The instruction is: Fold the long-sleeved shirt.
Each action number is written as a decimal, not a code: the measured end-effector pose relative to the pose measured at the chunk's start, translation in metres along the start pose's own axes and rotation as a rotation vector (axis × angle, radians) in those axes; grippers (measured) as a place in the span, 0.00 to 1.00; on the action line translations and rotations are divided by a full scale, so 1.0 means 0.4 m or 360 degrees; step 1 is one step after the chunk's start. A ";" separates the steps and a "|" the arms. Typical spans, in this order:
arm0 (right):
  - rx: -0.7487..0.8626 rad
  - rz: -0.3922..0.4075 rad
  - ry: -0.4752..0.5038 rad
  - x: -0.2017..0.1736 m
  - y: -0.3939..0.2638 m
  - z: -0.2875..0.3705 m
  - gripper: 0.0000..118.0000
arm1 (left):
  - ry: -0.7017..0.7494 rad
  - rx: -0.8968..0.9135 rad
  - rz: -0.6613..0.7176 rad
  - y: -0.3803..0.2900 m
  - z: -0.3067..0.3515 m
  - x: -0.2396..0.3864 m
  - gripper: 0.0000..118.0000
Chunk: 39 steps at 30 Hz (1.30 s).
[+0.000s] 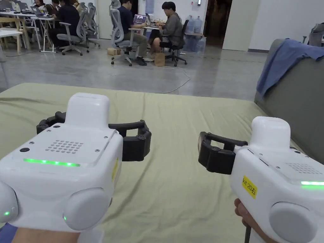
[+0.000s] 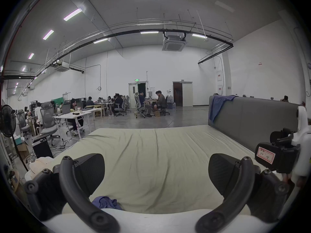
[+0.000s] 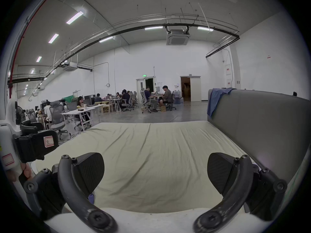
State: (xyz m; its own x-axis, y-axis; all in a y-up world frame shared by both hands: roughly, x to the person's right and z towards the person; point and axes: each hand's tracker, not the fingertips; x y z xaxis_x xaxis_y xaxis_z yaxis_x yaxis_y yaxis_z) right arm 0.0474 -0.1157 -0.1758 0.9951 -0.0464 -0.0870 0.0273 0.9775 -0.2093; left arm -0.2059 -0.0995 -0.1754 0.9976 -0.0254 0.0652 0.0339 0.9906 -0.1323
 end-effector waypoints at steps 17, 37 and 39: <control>-0.0017 -0.0054 0.0020 0.011 -0.002 -0.004 1.00 | -0.0013 -0.0002 0.0018 -0.005 -0.005 -0.005 1.00; 0.0028 -0.0043 0.0037 -0.004 0.004 0.007 1.00 | -0.0041 0.0018 0.0045 -0.003 -0.001 -0.011 1.00; 0.0027 -0.0049 0.0034 -0.003 0.005 0.008 1.00 | -0.0036 0.0001 0.0027 -0.004 -0.002 -0.007 1.00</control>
State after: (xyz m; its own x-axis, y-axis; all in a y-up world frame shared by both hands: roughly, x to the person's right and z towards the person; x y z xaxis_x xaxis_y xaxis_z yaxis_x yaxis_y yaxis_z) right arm 0.0465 -0.1132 -0.1731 0.9915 -0.0807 -0.1017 0.0596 0.9789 -0.1956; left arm -0.2087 -0.1012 -0.1763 0.9963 -0.0054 0.0856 0.0168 0.9910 -0.1329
